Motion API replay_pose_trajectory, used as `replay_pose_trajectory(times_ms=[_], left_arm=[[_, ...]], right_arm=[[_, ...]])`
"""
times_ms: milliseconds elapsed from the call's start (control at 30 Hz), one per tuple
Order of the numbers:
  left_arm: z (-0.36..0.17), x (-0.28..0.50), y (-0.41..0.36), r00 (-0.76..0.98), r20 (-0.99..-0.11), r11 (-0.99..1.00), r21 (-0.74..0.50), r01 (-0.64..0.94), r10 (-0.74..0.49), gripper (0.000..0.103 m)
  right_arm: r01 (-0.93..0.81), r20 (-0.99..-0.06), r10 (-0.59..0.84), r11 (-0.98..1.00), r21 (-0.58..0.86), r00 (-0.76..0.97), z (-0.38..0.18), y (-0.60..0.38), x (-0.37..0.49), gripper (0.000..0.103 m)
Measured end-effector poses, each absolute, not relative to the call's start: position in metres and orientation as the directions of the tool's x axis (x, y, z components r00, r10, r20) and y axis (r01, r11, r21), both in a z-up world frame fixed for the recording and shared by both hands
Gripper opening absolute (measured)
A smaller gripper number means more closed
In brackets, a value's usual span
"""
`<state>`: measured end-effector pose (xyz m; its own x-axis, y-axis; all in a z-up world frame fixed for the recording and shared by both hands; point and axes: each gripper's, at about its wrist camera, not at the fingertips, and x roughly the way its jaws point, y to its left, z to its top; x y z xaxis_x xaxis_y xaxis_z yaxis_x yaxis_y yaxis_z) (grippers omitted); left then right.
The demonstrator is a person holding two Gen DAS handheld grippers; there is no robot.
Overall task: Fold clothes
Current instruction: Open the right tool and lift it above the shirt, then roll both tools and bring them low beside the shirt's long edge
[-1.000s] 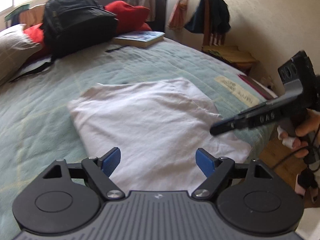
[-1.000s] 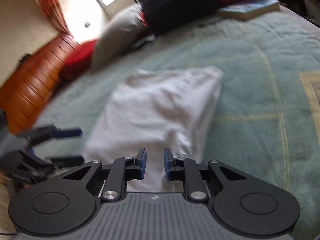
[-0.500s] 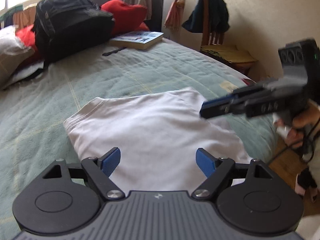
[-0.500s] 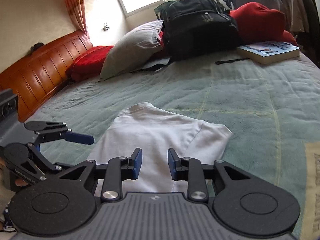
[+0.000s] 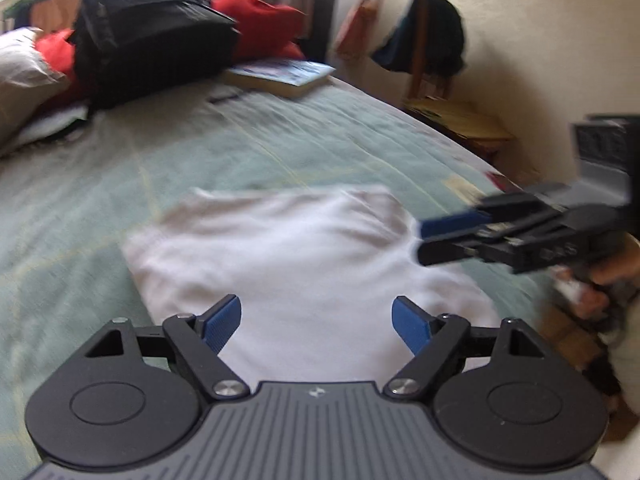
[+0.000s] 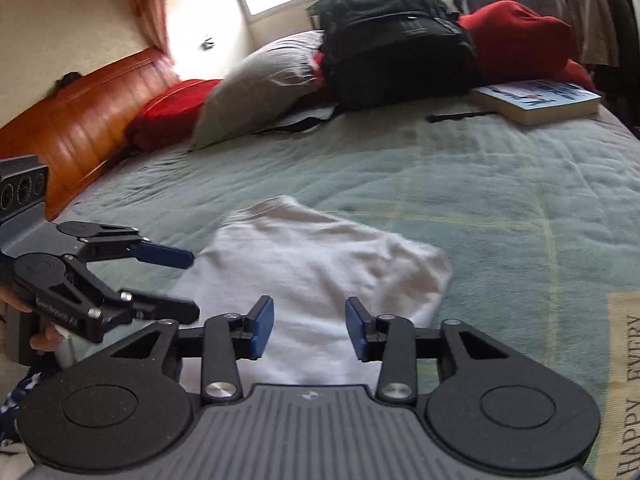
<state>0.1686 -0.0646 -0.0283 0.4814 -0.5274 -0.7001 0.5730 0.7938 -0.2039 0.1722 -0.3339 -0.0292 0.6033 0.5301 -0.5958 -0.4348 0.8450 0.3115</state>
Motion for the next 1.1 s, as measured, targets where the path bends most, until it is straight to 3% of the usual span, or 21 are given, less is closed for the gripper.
replay_pose_trajectory(times_ms=[167, 367, 433, 500, 600, 700, 733, 867, 1100], left_arm=[[-0.041, 0.150, -0.062, 0.458, -0.738, 0.815, -0.213, 0.539, -0.496, 0.082], [-0.033, 0.124, -0.058, 0.470, -0.713, 0.809, -0.234, 0.540, -0.520, 0.084], [-0.043, 0.122, -0.058, 0.442, -0.736, 0.816, -0.256, 0.518, -0.512, 0.084], [-0.049, 0.119, -0.056, 0.424, -0.749, 0.821, -0.277, 0.499, -0.510, 0.084], [-0.036, 0.112, -0.045, 0.447, -0.721, 0.822, -0.306, 0.481, -0.530, 0.084], [-0.022, 0.113, -0.026, 0.474, -0.682, 0.819, -0.357, 0.450, -0.557, 0.085], [-0.020, 0.117, -0.019, 0.482, -0.672, 0.820, -0.378, 0.431, -0.562, 0.085], [-0.029, 0.140, 0.008, 0.488, -0.649, 0.810, -0.505, 0.298, -0.584, 0.085], [-0.068, 0.172, 0.032, 0.422, -0.638, 0.740, -0.660, 0.130, -0.644, 0.084]], right_arm=[[-0.385, -0.668, 0.486, 0.870, 0.308, 0.564, -0.057, -0.332, 0.168, 0.048], [-0.406, -0.598, 0.550, 0.835, 0.372, 0.583, -0.034, -0.340, 0.141, 0.056], [-0.396, -0.610, 0.566, 0.824, 0.406, 0.554, -0.041, -0.338, 0.137, 0.063], [-0.364, -0.642, 0.561, 0.828, 0.427, 0.523, -0.054, -0.336, 0.135, 0.063], [-0.328, -0.608, 0.590, 0.805, 0.495, 0.530, -0.054, -0.346, 0.125, 0.067], [-0.306, -0.552, 0.612, 0.778, 0.549, 0.567, -0.039, -0.363, 0.119, 0.089], [-0.293, -0.542, 0.609, 0.776, 0.559, 0.579, -0.036, -0.369, 0.120, 0.092], [-0.224, -0.498, 0.642, 0.716, 0.661, 0.583, -0.042, -0.392, 0.135, 0.095], [-0.062, -0.524, 0.697, 0.627, 0.776, 0.490, -0.087, -0.402, 0.167, 0.096]])
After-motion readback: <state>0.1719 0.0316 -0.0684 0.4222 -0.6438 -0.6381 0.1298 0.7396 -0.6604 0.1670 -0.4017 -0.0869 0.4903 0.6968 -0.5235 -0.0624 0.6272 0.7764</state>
